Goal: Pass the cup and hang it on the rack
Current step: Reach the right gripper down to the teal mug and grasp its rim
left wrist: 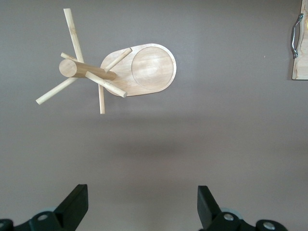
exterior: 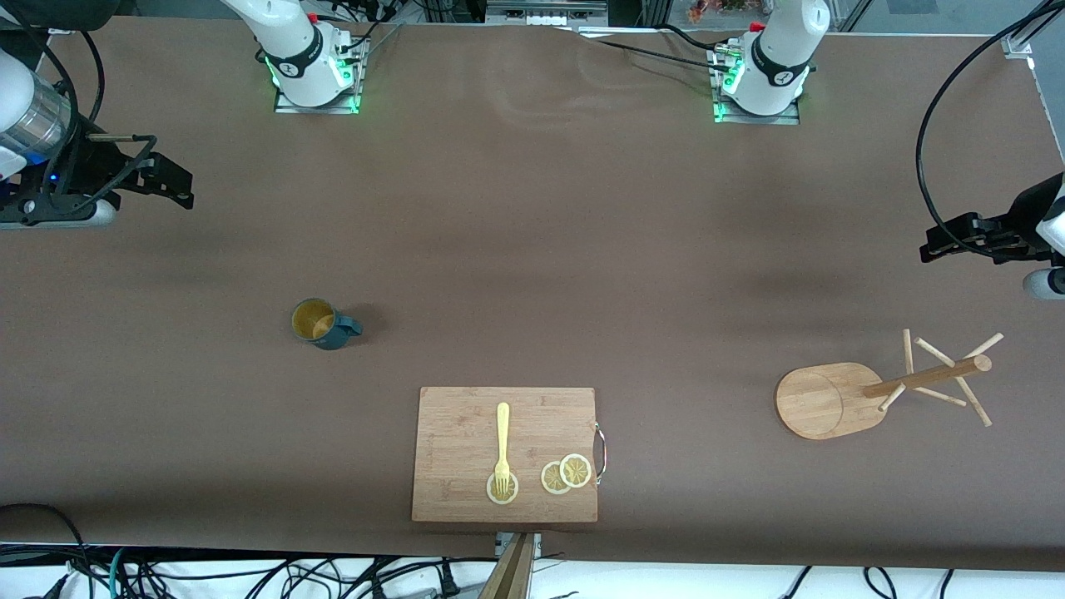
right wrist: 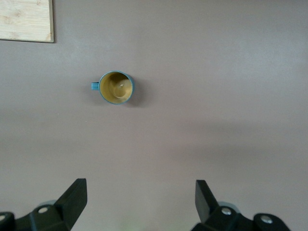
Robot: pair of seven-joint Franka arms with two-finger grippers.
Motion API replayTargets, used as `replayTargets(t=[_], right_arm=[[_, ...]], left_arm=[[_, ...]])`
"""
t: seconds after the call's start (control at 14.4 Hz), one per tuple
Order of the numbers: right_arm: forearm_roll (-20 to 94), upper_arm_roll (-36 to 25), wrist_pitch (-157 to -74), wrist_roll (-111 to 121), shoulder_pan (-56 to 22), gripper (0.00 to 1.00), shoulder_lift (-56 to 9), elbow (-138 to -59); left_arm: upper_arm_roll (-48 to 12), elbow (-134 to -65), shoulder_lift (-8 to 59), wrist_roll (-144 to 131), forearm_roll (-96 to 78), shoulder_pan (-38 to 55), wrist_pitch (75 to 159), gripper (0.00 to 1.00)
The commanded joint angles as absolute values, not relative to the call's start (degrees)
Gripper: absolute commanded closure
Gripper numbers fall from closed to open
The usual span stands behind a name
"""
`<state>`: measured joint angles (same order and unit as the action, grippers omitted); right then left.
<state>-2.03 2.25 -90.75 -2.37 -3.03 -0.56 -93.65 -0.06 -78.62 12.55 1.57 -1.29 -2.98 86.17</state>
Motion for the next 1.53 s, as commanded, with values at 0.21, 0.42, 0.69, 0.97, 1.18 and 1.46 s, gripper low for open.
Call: replayTargets(t=[0.21, 0.42, 0.69, 0.97, 1.18, 1.46], right_arm=[[-1.8, 2.5, -89.6, -3.3, -2.5, 0.00, -1.1, -91.9], [-2.0, 2.5, -89.7, -3.6, -2.6, 0.00, -1.6, -91.7], [-2.6, 2.4, -89.8, -3.6, -2.4, 0.00, -1.6, -91.7], [-4.3, 2.5, -89.6, -4.6, -2.7, 0.01, -1.6, -91.7], [-3.6, 2.5, -88.9, -2.0, -2.6, 0.00, -2.7, -92.1], [-2.7, 2.4, -89.7, -1.2, -2.5, 0.00, -3.4, -93.0]], left_arm=[[0.0, -76.3, 13.5, 1.5, -2.6, -3.3, 84.6, 0.00], [0.0, -76.3, 13.5, 1.5, -2.6, -3.3, 84.6, 0.00], [0.0, -76.3, 13.5, 1.5, -2.6, -3.4, 84.6, 0.00], [0.0, -76.3, 13.5, 1.5, -2.6, -3.3, 84.6, 0.00], [0.0, -76.3, 13.5, 1.5, -2.7, -3.3, 84.6, 0.00], [0.0, -76.3, 13.5, 1.5, -2.7, -3.3, 84.6, 0.00]])
